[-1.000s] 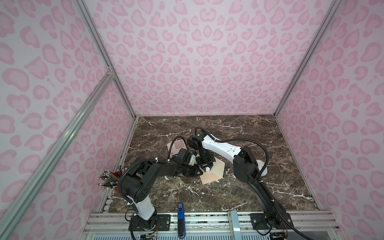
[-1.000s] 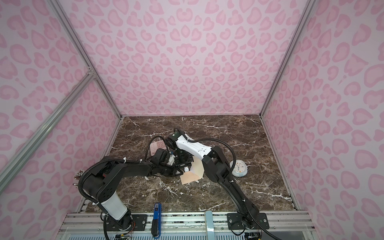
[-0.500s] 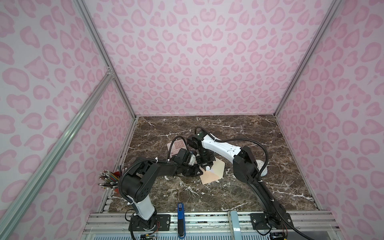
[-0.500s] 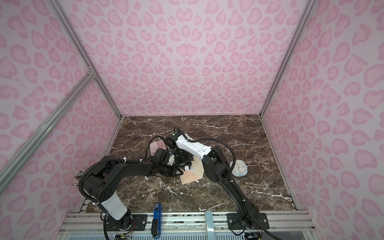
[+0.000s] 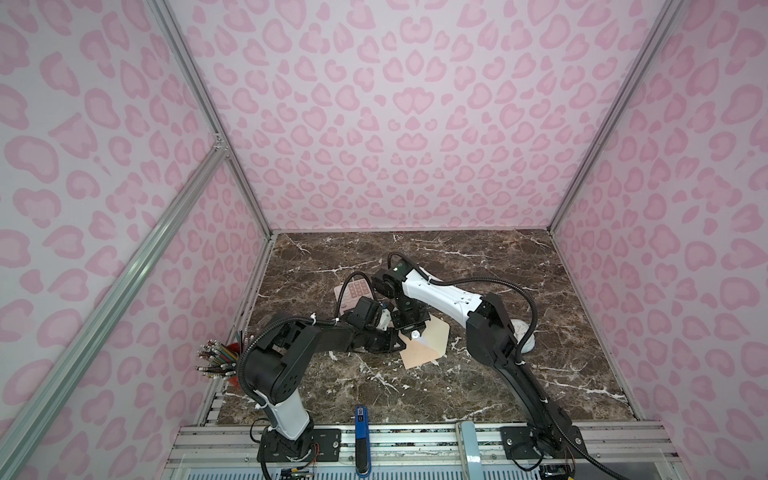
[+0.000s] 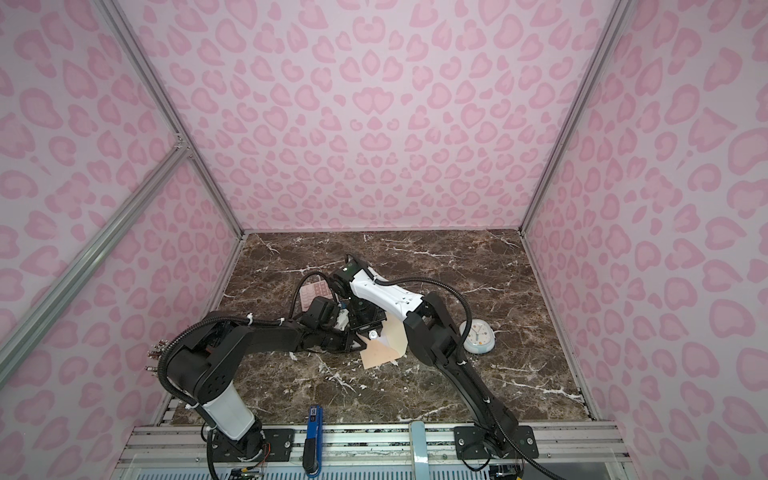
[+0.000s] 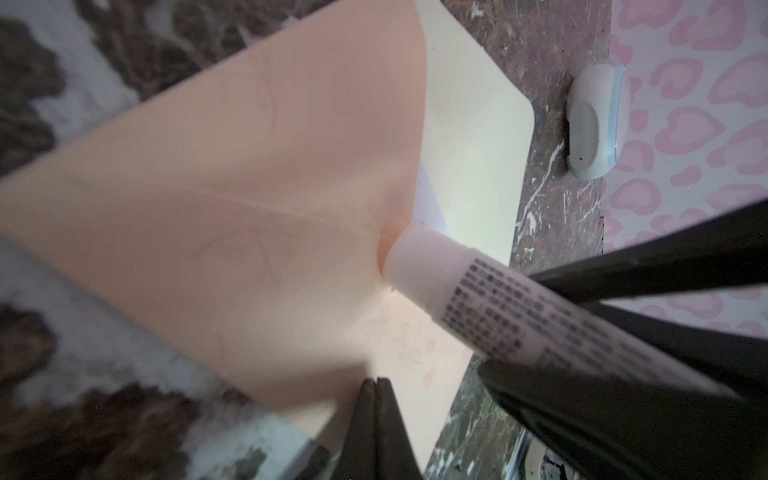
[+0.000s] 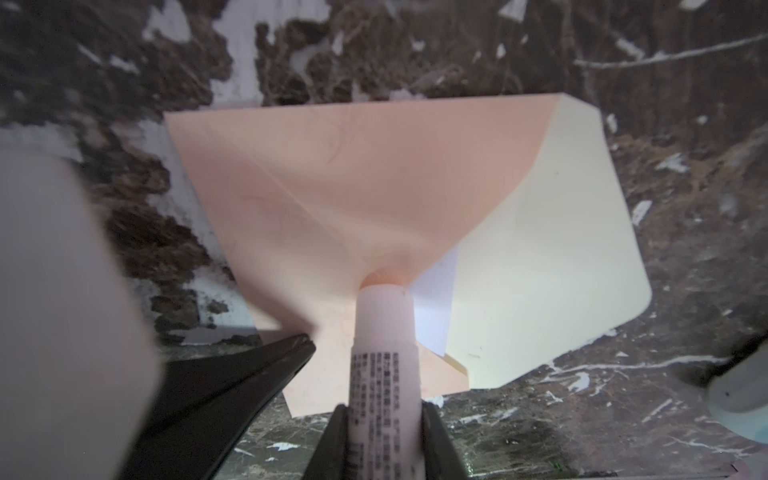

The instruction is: Place the letter into the envelope and seal it

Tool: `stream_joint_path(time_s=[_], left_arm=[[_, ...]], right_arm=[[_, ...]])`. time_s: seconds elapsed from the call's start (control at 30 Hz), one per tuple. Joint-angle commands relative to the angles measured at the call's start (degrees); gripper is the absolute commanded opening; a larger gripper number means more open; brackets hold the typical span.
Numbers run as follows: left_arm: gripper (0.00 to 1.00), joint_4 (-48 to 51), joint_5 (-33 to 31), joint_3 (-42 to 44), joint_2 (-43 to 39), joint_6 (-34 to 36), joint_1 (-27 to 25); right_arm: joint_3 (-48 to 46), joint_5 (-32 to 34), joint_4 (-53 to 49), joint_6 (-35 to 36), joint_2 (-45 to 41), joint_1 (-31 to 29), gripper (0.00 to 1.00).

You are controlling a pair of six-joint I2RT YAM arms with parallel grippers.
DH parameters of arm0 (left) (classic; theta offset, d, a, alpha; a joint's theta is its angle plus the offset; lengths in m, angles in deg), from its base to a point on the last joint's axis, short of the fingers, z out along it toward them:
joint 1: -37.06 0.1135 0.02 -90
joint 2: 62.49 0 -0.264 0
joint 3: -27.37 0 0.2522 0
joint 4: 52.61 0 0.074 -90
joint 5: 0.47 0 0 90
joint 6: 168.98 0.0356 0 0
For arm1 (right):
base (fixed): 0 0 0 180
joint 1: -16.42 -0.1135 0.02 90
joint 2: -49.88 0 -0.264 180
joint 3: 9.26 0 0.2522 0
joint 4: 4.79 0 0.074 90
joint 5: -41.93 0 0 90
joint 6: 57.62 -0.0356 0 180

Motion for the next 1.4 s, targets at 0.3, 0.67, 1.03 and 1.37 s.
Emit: stream_joint_path(time_s=[0.3,0.67,1.03,1.37], left_arm=[[0.04,6.45,-5.81,0.27,0.86,0.98,0.13],[0.04,6.36,-5.73,0.26,0.87,0.83,0.31],[0.04,6.58,-5.75,0.19,1.04,0.81,0.39],[0.04,7.2,-5.78,-0.38,0.72,0.32,0.39]], right_arm=[[0.56,1.37,-3.33,0.69,2.59,-1.71,0.0],[-2.69,0.75,-1.52,0.3,-0.43,-1.32,0.0],[-0.84,1.14,-1.83,-0.19,-4.19,0.09,0.0],[-8.01,1.54,1.96,-1.09,-13.42,1.8,0.0]])
